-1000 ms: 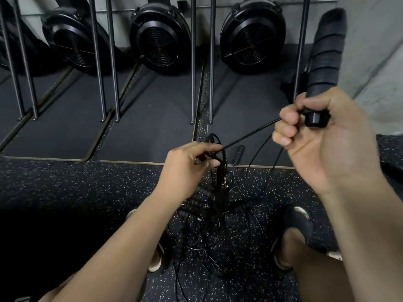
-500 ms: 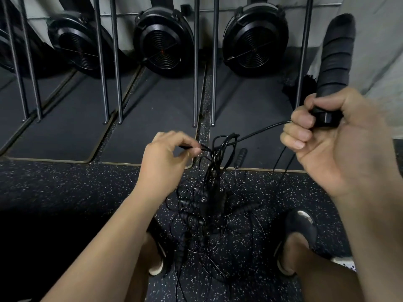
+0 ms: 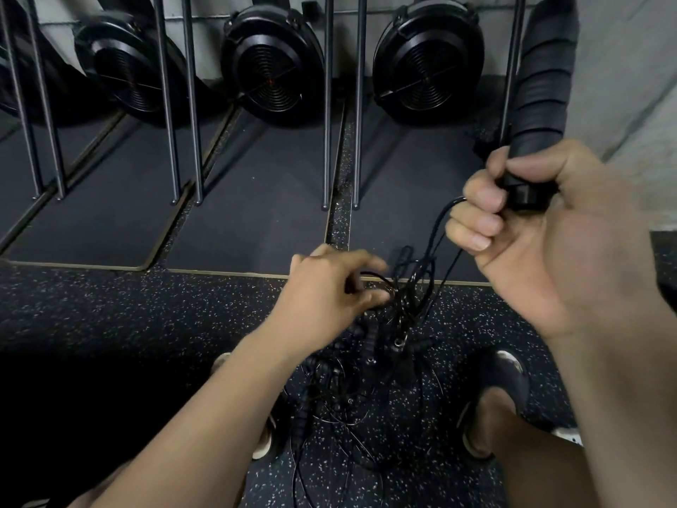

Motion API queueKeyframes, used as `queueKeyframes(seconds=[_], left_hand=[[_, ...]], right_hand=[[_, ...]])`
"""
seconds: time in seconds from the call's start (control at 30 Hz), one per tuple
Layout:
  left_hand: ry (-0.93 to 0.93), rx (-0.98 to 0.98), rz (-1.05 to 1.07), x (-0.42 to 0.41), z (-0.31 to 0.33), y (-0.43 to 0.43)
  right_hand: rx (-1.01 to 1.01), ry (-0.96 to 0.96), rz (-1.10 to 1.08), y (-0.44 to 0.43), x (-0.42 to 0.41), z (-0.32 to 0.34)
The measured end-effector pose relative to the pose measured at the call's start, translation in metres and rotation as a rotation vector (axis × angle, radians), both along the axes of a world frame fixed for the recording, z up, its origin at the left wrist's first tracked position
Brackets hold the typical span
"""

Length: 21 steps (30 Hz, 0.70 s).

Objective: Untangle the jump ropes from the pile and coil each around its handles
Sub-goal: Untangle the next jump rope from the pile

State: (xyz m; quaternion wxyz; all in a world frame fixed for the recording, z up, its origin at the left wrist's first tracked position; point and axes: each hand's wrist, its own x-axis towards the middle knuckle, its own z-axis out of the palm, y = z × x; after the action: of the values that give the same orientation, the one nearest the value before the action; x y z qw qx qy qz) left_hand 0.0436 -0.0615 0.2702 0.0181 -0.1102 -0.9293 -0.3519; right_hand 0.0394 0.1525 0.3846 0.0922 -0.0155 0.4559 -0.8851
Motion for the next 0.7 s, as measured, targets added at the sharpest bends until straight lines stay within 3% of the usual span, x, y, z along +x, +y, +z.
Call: queueKeyframes(seconds=[0.17, 0.4, 0.53, 0.7], left_hand=[[0.098, 0.154, -0.123, 0.003, -0.015, 0.028], [-0.294, 0.513, -0.229, 0.007, -0.015, 0.036], [-0.404, 0.516, -0.317, 0.009, -0.010, 0.035], [-0.398, 0.459, -0.318, 0.011, -0.006, 0.028]], right_hand=[[-0.002, 0.009, 0.069, -0.013, 0.006, -0.002], [-0.010, -0.018, 0.070, -0.013, 0.005, -0.005], [0.034, -0.035, 0.011, -0.011, 0.004, -0.010], [0.125, -0.034, -0.104, -0.004, -0.002, -0.012]])
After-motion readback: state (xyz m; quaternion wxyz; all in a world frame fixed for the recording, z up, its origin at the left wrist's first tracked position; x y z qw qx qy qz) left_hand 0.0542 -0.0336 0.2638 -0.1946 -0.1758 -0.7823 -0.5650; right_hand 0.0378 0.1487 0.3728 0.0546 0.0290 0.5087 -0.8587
